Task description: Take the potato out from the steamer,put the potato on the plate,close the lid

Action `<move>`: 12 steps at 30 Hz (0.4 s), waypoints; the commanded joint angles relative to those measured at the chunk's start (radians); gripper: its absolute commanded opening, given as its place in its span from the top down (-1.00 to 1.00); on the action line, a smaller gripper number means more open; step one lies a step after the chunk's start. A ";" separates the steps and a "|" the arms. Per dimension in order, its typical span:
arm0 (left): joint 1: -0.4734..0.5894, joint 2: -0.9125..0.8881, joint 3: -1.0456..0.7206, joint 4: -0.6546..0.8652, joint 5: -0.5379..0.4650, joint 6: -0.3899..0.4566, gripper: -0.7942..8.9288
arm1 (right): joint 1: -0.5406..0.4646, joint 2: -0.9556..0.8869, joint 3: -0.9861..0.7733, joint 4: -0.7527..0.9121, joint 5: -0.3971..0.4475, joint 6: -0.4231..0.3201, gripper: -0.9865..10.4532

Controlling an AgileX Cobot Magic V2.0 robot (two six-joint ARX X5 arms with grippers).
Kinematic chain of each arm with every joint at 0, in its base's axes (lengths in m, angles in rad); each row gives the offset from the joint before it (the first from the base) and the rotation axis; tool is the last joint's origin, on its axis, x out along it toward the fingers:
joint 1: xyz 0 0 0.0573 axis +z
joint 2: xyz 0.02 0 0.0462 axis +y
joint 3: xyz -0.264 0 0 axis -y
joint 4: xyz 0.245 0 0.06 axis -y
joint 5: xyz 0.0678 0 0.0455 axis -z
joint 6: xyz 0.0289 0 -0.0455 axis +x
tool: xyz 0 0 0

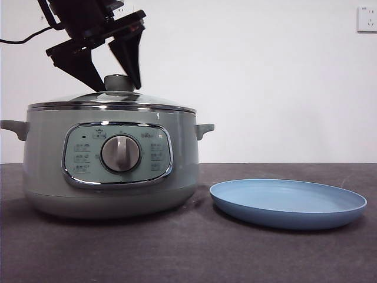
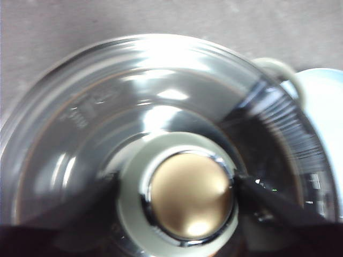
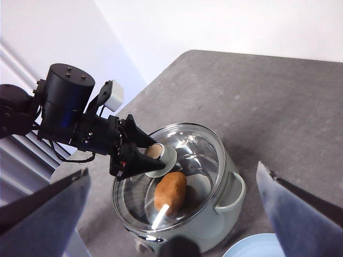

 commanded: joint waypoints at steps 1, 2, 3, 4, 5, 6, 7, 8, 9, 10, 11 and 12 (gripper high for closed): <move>-0.005 0.006 0.000 -0.010 0.009 0.026 0.85 | 0.002 -0.001 0.003 -0.014 -0.002 -0.006 -0.27; -0.008 0.006 0.000 -0.010 0.009 0.031 0.85 | 0.002 -0.001 0.003 -0.021 -0.002 -0.007 -0.27; -0.010 0.006 0.000 -0.010 0.009 0.032 0.85 | 0.002 -0.001 0.003 -0.026 -0.001 -0.007 -0.27; -0.010 0.006 0.000 -0.009 0.011 0.032 0.85 | 0.002 -0.001 0.003 -0.030 -0.002 -0.007 -0.27; -0.010 0.006 0.000 -0.008 0.011 0.032 0.85 | 0.002 -0.001 0.003 -0.033 -0.002 -0.007 -0.27; -0.010 0.006 0.000 -0.008 0.012 0.032 0.85 | 0.002 -0.001 0.003 -0.034 -0.002 -0.007 -0.27; -0.010 0.006 0.000 -0.008 0.013 0.032 0.85 | 0.002 -0.001 0.003 -0.034 -0.002 -0.007 -0.27; -0.010 0.006 0.001 -0.008 0.014 0.032 0.85 | 0.002 -0.001 0.003 -0.034 -0.002 -0.007 -0.27; -0.010 0.006 0.004 -0.008 0.014 0.032 0.85 | 0.001 -0.001 0.003 -0.034 -0.002 -0.007 -0.27; -0.010 0.006 0.010 -0.011 0.014 0.032 0.85 | 0.001 -0.001 0.003 -0.034 -0.002 -0.007 -0.27; -0.010 0.006 0.022 -0.015 0.013 0.032 0.85 | 0.001 -0.001 0.003 -0.034 -0.002 -0.005 -0.27; -0.010 0.006 0.038 -0.022 0.013 0.033 0.85 | 0.001 -0.001 0.003 -0.034 -0.005 0.000 -0.27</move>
